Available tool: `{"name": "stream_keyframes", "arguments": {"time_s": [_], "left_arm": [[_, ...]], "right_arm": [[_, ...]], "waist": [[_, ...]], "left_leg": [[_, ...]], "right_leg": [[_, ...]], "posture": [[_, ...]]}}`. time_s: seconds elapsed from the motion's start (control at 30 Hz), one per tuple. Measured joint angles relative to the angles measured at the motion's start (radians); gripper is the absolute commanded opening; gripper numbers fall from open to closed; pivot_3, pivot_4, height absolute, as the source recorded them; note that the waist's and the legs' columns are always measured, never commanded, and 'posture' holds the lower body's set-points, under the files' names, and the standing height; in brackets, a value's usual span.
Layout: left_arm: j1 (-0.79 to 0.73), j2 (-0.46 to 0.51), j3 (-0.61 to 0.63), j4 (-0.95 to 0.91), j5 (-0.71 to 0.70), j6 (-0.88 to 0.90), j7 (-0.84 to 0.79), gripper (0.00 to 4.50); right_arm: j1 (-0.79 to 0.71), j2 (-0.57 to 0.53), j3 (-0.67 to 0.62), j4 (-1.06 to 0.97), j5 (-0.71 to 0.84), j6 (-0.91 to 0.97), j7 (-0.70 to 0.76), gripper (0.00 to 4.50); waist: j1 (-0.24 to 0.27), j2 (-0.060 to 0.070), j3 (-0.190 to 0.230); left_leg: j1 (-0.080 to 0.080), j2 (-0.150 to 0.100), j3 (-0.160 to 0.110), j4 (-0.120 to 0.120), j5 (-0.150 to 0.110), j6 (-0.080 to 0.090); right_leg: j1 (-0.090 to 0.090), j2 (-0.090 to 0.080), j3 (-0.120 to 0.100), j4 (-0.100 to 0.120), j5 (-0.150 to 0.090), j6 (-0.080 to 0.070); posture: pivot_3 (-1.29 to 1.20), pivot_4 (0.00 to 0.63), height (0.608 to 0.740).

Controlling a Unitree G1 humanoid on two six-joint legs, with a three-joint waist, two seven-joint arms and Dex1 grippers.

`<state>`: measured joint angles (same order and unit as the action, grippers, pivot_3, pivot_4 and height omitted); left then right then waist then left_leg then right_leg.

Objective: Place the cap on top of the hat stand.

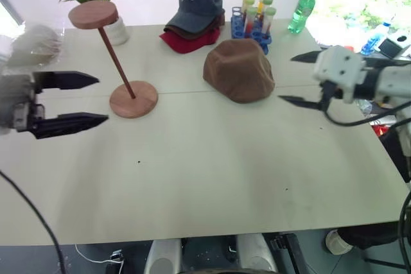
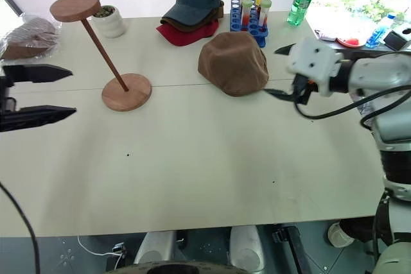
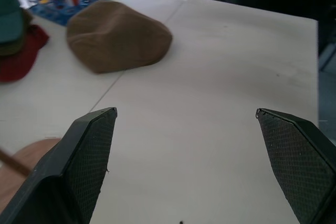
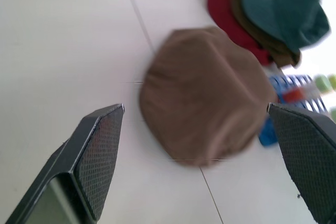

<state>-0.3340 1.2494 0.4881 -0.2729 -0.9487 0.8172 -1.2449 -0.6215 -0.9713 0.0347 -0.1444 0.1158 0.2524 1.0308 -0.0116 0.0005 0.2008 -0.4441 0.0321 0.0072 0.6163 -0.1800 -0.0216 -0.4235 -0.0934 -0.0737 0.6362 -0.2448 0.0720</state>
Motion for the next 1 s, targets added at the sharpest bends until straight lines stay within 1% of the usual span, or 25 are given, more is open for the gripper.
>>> {"name": "stream_keyframes", "arguments": {"time_s": [0.1, 0.17, 0.27, 0.3, 0.4, 0.6, 0.77, 0.93, 1.0], "left_arm": [[-0.146, -0.030, -0.164, 0.036, 0.022, -0.003, -0.017, 4.44], [-0.213, -0.057, -0.240, 0.059, 0.043, -0.012, -0.027, 4.44], [-0.294, -0.096, -0.318, 0.093, 0.068, -0.015, -0.043, 4.44], [-0.312, -0.109, -0.326, 0.099, 0.072, -0.015, -0.047, 4.44], [-0.376, -0.144, -0.376, 0.119, 0.096, -0.015, -0.060, 4.44], [-0.399, -0.175, -0.400, 0.136, 0.120, -0.014, -0.060, 4.44], [-0.427, -0.183, -0.396, 0.140, 0.130, 0.003, -0.052, 4.44], [-0.427, -0.183, -0.394, 0.139, 0.130, 0.024, -0.040, 4.44], [-0.427, -0.184, -0.390, 0.136, 0.129, 0.032, -0.030, 4.44]], "right_arm": [[0.033, 0.050, 0.072, -0.019, -0.113, -0.043, -0.082, 4.50], [0.035, 0.072, 0.123, 0.010, -0.197, -0.088, -0.139, 4.50], [0.011, 0.105, 0.177, 0.115, -0.326, -0.167, -0.232, 4.50], [0.000, 0.118, 0.191, 0.152, -0.357, -0.188, -0.256, 4.50], [-0.043, 0.165, 0.240, 0.323, -0.452, -0.299, -0.341, 4.50], [-0.115, 0.266, 0.296, 0.575, -0.534, -0.420, -0.449, 4.50], [-0.226, 0.347, 0.344, 0.842, -0.608, -0.527, -0.575, 4.50], [-0.335, 0.405, 0.386, 1.067, -0.677, -0.601, -0.718, 4.50], [-0.370, 0.412, 0.407, 1.141, -0.706, -0.624, -0.771, 4.50]], "waist": [[0.000, -0.001, 0.000], [0.000, -0.001, 0.000], [-0.001, -0.004, 0.000], [-0.002, -0.004, 0.000], [-0.003, -0.005, 0.001], [-0.007, -0.008, 0.002], [-0.009, -0.009, 0.002], [-0.009, -0.010, 0.001], [-0.008, -0.010, 0.001]], "left_leg": [[0.000, 0.000, 0.003, 0.003, 0.000, 0.000], [0.000, 0.000, 0.005, 0.006, 0.000, 0.000], [0.000, 0.000, 0.009, 0.008, 0.000, 0.000], [0.000, 0.000, 0.009, 0.008, 0.000, 0.000], [0.000, 0.000, 0.012, 0.011, 0.000, 0.001], [0.001, 0.000, 0.012, 0.011, 0.000, 0.001], [0.001, 0.000, 0.012, 0.012, 0.000, 0.001], [0.002, 0.000, 0.012, 0.013, 0.000, 0.001], [0.002, 0.000, 0.012, 0.013, 0.000, 0.001]], "right_leg": [[0.000, 0.000, 0.003, 0.002, 0.001, 0.002], [-0.001, 0.000, 0.006, 0.004, 0.001, 0.002], [-0.003, 0.000, 0.010, 0.005, 0.001, 0.003], [-0.003, 0.000, 0.011, 0.006, 0.001, 0.003], [-0.003, 0.000, 0.014, 0.009, 0.001, 0.003], [-0.004, 0.002, 0.017, 0.011, 0.003, 0.005], [-0.004, 0.002, 0.018, 0.011, 0.003, 0.005], [-0.004, 0.002, 0.018, 0.012, 0.003, 0.005], [-0.004, 0.002, 0.018, 0.012, 0.003, 0.005]], "posture": [[0.00, 0.150, 0.728], [0.00, 0.150, 0.728], [0.00, 0.150, 0.728], [0.00, 0.150, 0.728], [0.00, 0.150, 0.728], [0.00, 0.150, 0.728], [0.00, 0.150, 0.728], [0.00, 0.150, 0.728], [0.00, 0.150, 0.728]]}}
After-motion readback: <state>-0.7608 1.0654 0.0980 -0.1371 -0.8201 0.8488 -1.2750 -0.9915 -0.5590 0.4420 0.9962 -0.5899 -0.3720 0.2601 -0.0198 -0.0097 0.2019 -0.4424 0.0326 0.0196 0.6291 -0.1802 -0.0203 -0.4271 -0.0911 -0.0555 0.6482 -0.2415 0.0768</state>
